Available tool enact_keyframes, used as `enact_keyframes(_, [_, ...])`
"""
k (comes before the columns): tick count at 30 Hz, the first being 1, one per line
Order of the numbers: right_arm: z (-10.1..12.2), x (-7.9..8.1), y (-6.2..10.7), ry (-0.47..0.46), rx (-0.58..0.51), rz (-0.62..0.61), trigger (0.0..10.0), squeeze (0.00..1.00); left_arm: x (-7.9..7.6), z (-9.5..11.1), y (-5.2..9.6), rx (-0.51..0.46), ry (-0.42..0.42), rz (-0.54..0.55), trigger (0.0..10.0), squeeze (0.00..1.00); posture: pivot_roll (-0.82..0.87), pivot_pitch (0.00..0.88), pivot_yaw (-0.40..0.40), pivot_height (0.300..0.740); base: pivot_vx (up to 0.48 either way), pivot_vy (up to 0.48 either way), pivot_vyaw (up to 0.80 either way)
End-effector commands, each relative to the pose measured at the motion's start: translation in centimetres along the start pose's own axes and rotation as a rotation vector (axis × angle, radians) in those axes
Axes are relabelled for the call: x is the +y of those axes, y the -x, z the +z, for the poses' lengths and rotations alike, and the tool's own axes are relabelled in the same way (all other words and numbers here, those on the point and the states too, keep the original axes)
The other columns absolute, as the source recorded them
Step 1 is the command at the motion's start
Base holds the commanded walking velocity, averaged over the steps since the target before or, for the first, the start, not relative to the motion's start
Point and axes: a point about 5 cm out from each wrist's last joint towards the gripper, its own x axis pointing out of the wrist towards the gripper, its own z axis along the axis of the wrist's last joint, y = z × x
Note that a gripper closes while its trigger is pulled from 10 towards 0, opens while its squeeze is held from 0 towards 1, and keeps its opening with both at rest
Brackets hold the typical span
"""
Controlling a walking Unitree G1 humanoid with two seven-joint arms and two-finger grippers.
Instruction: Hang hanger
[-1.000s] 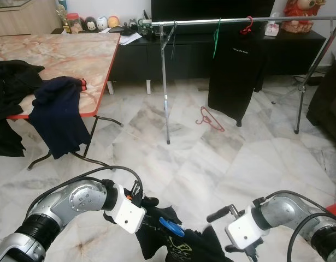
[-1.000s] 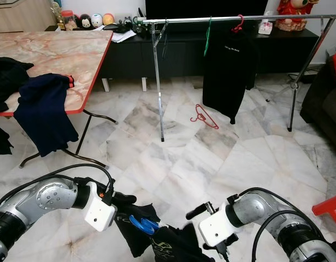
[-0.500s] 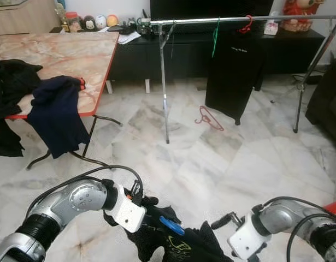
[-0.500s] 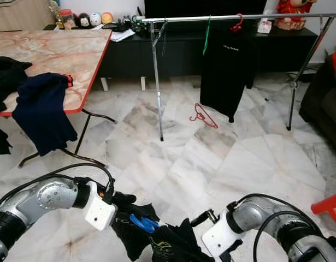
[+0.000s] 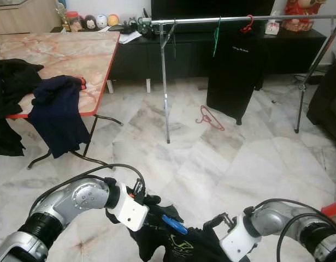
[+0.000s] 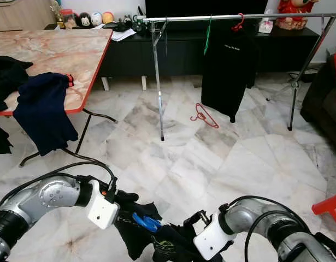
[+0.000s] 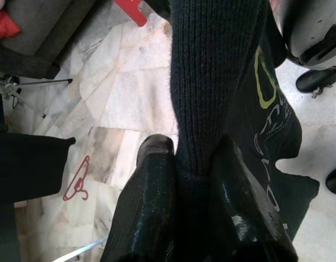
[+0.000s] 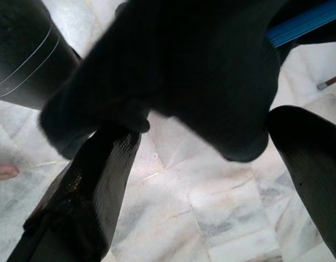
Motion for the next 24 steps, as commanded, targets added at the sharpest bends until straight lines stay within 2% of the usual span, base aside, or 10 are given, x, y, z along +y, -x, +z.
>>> enact_keyframes(1, [0.1,0.0,-0.2,0.008,-0.004,-0.001,10.0,0.0,1.2,0.5,0.3,-0.02,-0.035,0.034,10.0,0.0,-0.04,0.033,0.006,0.74,0.0,0.0,0.0])
enact_keyframes(12, [0.6,-0.7,-1.2,0.049,0.002,-0.085,10.0,0.0,1.3,0.8,0.2,-0.027,-0.041,0.035,10.0,0.0,-0.04,0.023,0.003,0.74,0.0,0.0,0.0])
enact_keyframes(13, [0.6,-0.7,-1.3,0.05,0.001,-0.089,3.3,0.0,1.3,0.8,0.2,-0.028,-0.042,0.037,10.0,0.0,-0.03,0.02,0.001,0.74,0.0,0.0,0.0])
enact_keyframes(14, [0.6,-0.7,-1.3,0.052,0.001,-0.09,3.3,0.0,1.3,0.8,0.2,-0.028,-0.043,0.037,10.0,0.0,-0.03,0.02,0.001,0.74,0.0,0.0,0.0])
enact_keyframes(15, [0.6,-0.7,-1.3,0.054,0.001,-0.09,0.6,0.0,1.3,0.8,0.2,-0.028,-0.043,0.037,10.0,0.0,-0.03,0.02,0.001,0.74,0.0,0.0,0.0])
enact_keyframes(16, [0.5,-0.5,-1.3,0.054,0.004,-0.087,0.0,0.0,1.3,0.8,0.2,-0.028,-0.044,0.038,10.0,0.0,-0.03,0.018,0.002,0.74,0.0,0.0,0.0])
enact_keyframes(24, [0.2,-0.2,-1.3,0.058,0.023,-0.078,0.0,0.0,1.2,0.8,0.2,-0.028,-0.044,0.035,10.0,0.0,-0.04,0.015,0.001,0.74,0.0,0.0,0.0])
